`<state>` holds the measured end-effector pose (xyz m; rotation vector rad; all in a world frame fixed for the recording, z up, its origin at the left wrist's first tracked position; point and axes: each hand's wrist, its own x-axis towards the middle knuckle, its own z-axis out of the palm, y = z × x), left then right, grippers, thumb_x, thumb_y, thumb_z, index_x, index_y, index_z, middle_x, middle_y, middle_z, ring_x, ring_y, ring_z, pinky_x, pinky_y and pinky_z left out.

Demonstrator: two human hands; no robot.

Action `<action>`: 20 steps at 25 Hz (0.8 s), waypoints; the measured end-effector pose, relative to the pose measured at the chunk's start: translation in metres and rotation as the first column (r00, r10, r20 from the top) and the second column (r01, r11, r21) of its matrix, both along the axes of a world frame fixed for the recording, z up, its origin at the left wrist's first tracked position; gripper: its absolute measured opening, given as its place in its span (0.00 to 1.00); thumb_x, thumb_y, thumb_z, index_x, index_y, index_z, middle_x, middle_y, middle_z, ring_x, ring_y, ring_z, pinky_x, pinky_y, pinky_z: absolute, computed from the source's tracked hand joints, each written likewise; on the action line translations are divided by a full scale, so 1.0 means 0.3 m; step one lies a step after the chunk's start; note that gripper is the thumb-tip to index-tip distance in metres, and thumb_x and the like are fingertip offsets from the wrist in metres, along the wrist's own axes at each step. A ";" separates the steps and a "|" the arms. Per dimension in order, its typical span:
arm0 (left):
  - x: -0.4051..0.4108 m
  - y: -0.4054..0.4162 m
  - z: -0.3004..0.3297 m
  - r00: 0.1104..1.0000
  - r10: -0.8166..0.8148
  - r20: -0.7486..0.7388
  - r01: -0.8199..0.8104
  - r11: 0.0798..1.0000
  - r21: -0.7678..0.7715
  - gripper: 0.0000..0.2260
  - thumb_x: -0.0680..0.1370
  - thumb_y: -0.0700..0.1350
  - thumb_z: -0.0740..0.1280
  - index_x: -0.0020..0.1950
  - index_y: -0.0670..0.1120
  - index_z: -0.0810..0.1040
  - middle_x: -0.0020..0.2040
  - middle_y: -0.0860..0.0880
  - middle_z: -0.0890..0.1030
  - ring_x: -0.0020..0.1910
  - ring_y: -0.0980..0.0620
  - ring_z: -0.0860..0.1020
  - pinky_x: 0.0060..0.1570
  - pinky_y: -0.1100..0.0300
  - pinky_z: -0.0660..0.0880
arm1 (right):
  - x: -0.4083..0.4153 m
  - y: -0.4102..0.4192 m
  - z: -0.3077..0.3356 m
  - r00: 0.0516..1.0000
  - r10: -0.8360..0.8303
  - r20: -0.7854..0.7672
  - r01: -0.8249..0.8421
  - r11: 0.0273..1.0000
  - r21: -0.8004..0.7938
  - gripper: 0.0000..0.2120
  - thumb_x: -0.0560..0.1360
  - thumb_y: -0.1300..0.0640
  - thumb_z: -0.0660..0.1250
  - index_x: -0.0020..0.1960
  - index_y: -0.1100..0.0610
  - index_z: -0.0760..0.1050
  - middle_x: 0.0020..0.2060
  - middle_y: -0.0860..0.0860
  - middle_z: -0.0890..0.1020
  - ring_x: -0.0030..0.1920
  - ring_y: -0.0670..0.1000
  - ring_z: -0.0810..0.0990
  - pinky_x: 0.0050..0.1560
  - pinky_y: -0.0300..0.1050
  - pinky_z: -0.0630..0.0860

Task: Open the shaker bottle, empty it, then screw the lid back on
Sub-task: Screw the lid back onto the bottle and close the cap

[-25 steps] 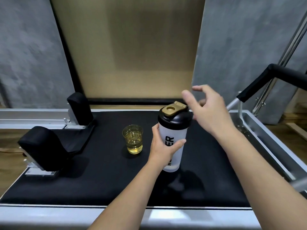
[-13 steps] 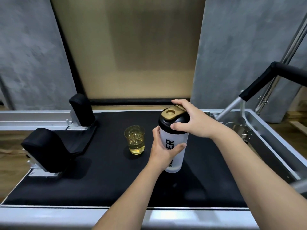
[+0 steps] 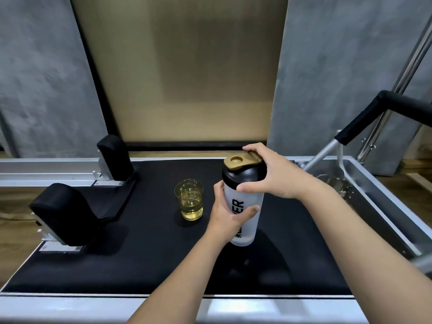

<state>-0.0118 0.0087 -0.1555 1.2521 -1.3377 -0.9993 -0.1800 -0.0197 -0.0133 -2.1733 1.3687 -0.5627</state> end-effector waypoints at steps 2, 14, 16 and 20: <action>-0.028 0.002 0.005 0.999 0.037 0.031 -0.038 0.999 0.010 0.37 0.68 0.56 0.83 0.68 0.57 0.63 0.60 0.53 0.79 0.61 0.52 0.81 0.60 0.48 0.81 | 0.031 0.021 -0.015 0.995 -0.102 -0.002 0.102 0.992 -0.077 0.46 0.63 0.32 0.79 0.74 0.45 0.65 0.64 0.47 0.73 0.68 0.50 0.70 0.67 0.49 0.69; -0.031 -0.005 0.006 0.997 0.070 0.020 -0.070 0.997 0.022 0.35 0.68 0.51 0.84 0.66 0.55 0.65 0.59 0.55 0.82 0.57 0.57 0.83 0.58 0.53 0.81 | 0.049 0.083 0.061 0.986 -0.087 -0.143 0.096 0.994 0.060 0.43 0.75 0.44 0.73 0.82 0.50 0.55 0.71 0.51 0.70 0.73 0.54 0.65 0.61 0.47 0.67; -0.031 0.002 0.007 0.998 0.061 0.014 -0.061 0.998 0.013 0.34 0.69 0.49 0.84 0.66 0.54 0.65 0.57 0.57 0.80 0.54 0.64 0.82 0.56 0.55 0.80 | 0.033 0.077 0.066 0.993 -0.085 -0.077 0.091 0.993 0.070 0.40 0.74 0.46 0.74 0.79 0.50 0.59 0.63 0.47 0.72 0.66 0.50 0.68 0.55 0.45 0.66; -0.055 -0.008 0.022 0.997 0.068 0.039 -0.070 0.996 0.054 0.37 0.68 0.51 0.84 0.64 0.61 0.60 0.58 0.55 0.78 0.59 0.56 0.80 0.57 0.53 0.80 | 0.109 0.112 0.032 0.898 -0.382 -0.217 0.346 0.919 -0.186 0.43 0.67 0.26 0.70 0.68 0.54 0.66 0.58 0.51 0.72 0.58 0.54 0.75 0.49 0.49 0.72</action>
